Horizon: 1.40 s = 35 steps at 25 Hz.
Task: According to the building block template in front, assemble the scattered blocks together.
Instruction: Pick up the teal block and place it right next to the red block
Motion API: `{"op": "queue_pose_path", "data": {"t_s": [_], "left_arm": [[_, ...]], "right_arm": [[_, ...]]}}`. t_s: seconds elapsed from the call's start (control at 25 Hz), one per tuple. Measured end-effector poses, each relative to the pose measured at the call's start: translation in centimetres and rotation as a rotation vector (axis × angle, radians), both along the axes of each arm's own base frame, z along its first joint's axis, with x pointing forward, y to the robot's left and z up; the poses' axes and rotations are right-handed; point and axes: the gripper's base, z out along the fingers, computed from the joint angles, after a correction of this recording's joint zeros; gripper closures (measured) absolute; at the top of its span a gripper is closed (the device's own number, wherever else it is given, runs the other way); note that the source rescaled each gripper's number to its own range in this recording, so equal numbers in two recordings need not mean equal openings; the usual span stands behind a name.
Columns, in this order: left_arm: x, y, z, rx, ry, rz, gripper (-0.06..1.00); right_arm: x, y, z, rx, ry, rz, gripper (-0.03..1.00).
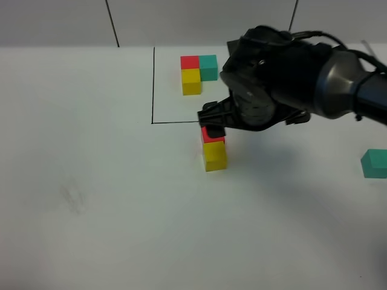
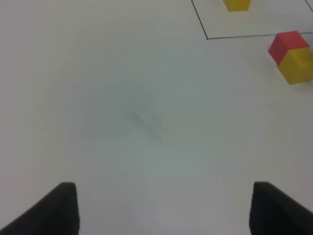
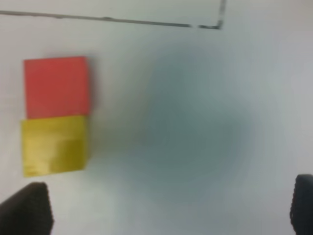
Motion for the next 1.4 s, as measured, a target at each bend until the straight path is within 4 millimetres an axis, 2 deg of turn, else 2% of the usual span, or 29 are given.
{"op": "queue_pose_path", "data": {"t_s": [0.16, 0.32, 0.52, 0.64, 0.72, 0.88, 1.04, 1.4], "left_arm": [[0.0, 0.0, 0.0, 0.000, 0.000, 0.000, 0.26], [0.0, 0.0, 0.0, 0.000, 0.000, 0.000, 0.26], [0.0, 0.0, 0.0, 0.000, 0.000, 0.000, 0.26], [0.0, 0.0, 0.0, 0.000, 0.000, 0.000, 0.26], [0.0, 0.0, 0.0, 0.000, 0.000, 0.000, 0.26], [0.0, 0.0, 0.0, 0.000, 0.000, 0.000, 0.26], [0.0, 0.0, 0.0, 0.000, 0.000, 0.000, 0.26], [0.0, 0.0, 0.0, 0.000, 0.000, 0.000, 0.26]], "right_arm": [[-0.9, -3.8, 4.4, -0.043, -0.003, -0.028, -0.03], [-2.4, -8.0, 7.7, -0.037, -0.027, -0.065, 0.03], [-5.5, -14.8, 9.4, -0.037, -0.050, -0.170, 0.07], [-7.7, -18.0, 8.9, -0.015, -0.039, -0.216, 0.09], [-8.6, -19.2, 8.4, 0.030, -0.039, -0.223, 0.11], [-8.6, -20.8, 7.4, 0.074, -0.007, -0.210, 0.14], [-7.0, -21.8, 5.7, 0.074, 0.060, -0.152, 0.17], [-1.2, -23.4, -1.6, 0.091, 0.155, -0.064, 0.19]]}}
